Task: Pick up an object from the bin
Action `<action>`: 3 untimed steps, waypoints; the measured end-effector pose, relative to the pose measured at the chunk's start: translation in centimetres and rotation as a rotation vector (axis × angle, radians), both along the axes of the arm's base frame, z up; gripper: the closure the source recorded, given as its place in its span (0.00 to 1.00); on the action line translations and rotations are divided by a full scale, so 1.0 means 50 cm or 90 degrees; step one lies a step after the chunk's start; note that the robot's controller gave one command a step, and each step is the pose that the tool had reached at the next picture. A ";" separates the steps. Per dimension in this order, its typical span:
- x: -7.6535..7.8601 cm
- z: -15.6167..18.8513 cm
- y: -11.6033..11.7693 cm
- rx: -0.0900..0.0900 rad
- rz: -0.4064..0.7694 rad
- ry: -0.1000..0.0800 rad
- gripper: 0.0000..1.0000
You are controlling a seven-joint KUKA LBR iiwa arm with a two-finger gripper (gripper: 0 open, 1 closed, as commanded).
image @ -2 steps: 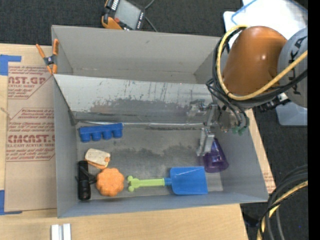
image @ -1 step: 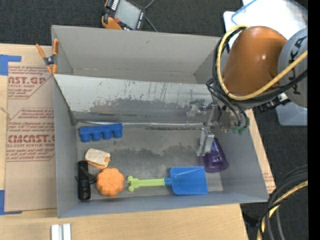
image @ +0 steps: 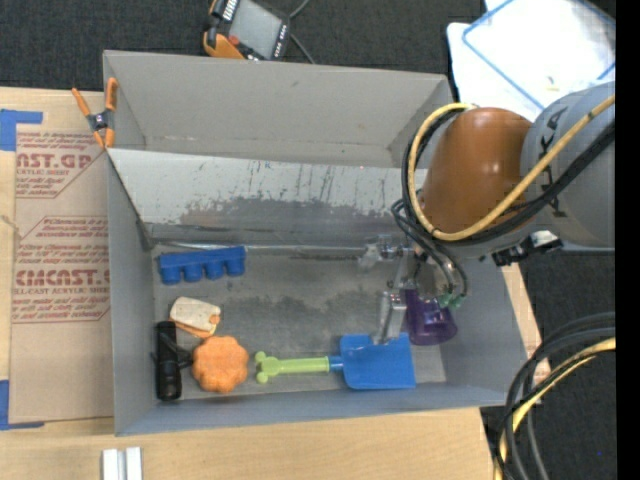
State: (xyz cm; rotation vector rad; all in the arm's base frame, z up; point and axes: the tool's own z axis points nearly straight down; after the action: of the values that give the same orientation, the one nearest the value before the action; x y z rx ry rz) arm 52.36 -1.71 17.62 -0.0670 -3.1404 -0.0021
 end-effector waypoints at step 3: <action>0.007 -0.095 0.058 -0.001 0.005 -0.003 0.00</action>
Offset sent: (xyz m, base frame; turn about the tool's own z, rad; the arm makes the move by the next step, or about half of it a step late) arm -0.0018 0.0372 0.0217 0.2246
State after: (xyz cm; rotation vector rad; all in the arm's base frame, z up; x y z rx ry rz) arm 52.69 1.19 12.88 -0.0542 -3.1458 0.0014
